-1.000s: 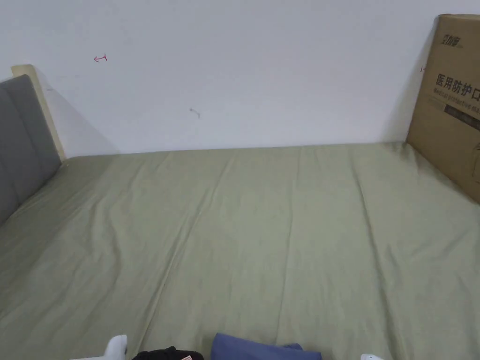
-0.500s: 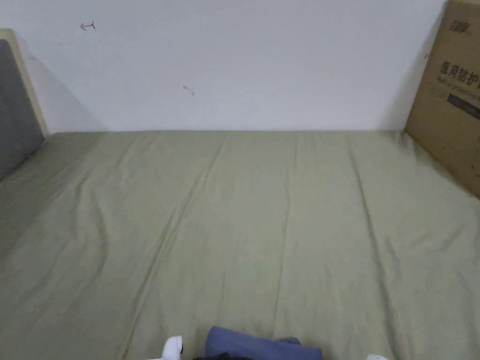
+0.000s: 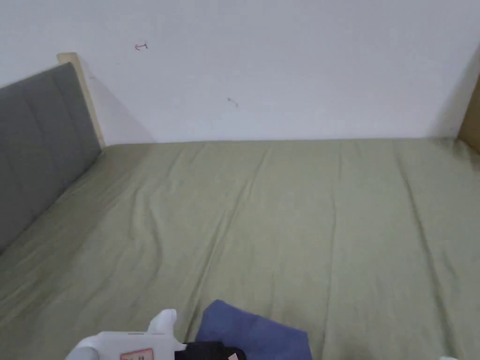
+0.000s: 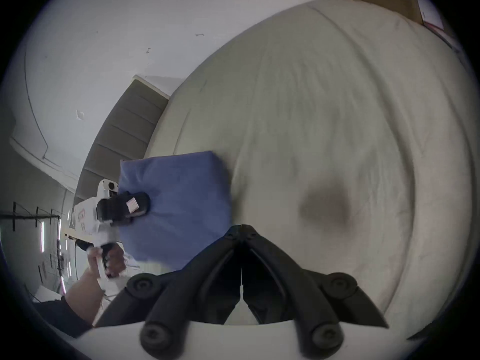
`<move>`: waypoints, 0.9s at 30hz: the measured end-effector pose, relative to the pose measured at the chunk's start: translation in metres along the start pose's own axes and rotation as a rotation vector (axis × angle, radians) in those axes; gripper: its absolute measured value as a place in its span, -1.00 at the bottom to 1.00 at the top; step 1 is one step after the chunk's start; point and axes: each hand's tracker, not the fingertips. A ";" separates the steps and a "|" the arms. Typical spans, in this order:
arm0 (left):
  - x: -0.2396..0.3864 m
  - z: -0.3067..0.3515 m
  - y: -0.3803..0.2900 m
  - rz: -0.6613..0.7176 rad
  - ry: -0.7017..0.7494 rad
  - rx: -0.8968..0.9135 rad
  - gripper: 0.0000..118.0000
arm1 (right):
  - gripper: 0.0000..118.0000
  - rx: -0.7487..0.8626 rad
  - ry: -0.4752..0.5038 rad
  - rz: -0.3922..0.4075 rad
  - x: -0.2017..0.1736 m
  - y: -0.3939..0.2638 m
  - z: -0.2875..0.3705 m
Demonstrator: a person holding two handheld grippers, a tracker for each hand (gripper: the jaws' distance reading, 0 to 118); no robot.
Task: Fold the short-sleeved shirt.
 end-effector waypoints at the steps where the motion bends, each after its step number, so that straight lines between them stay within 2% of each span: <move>1: -0.009 0.021 0.012 -0.003 0.038 0.020 -0.52 | -1.00 0.007 -0.004 0.013 -0.003 0.001 0.004; 4: -0.042 0.087 0.050 0.008 0.206 0.044 -0.52 | -1.00 0.023 -0.032 0.051 -0.016 0.005 0.013; 9: -0.091 0.167 0.090 0.067 0.448 0.015 -0.48 | -1.00 0.039 -0.038 0.054 -0.031 0.005 0.015; 10: -0.097 0.177 0.092 0.080 0.492 0.016 -0.26 | -1.00 0.037 -0.040 0.055 -0.032 0.005 0.014; 11: -0.105 0.188 0.096 0.095 0.527 0.016 0.43 | -1.00 0.032 -0.043 0.057 -0.034 0.004 0.012; 12: -0.113 0.199 0.098 0.112 0.559 0.019 0.86 | -1.00 0.026 -0.046 0.059 -0.039 0.004 0.010; 13: -0.118 0.209 0.100 0.146 0.572 0.016 0.95 | -1.00 0.019 -0.048 0.059 -0.041 0.003 0.008; 14: -0.122 0.221 0.101 0.176 0.577 0.010 0.89 | -1.00 0.014 -0.048 0.059 -0.042 0.002 0.007; 19: -0.118 0.268 0.098 0.260 0.731 0.072 0.89 | -1.00 0.007 -0.034 0.054 -0.051 0.001 0.005; 21: -0.111 0.278 0.095 0.254 0.783 0.105 0.89 | -1.00 0.006 -0.033 0.056 -0.052 0.003 0.007; 23: -0.099 0.278 0.092 0.179 0.906 0.140 0.89 | -1.00 0.013 -0.037 0.061 -0.053 0.005 0.010; 24: -0.091 0.274 0.090 0.160 0.920 0.153 0.89 | -1.00 0.020 -0.040 0.066 -0.052 0.008 0.013; 27: -0.060 0.247 0.079 0.126 0.838 0.160 0.88 | -1.00 0.058 -0.062 0.092 -0.054 0.013 0.026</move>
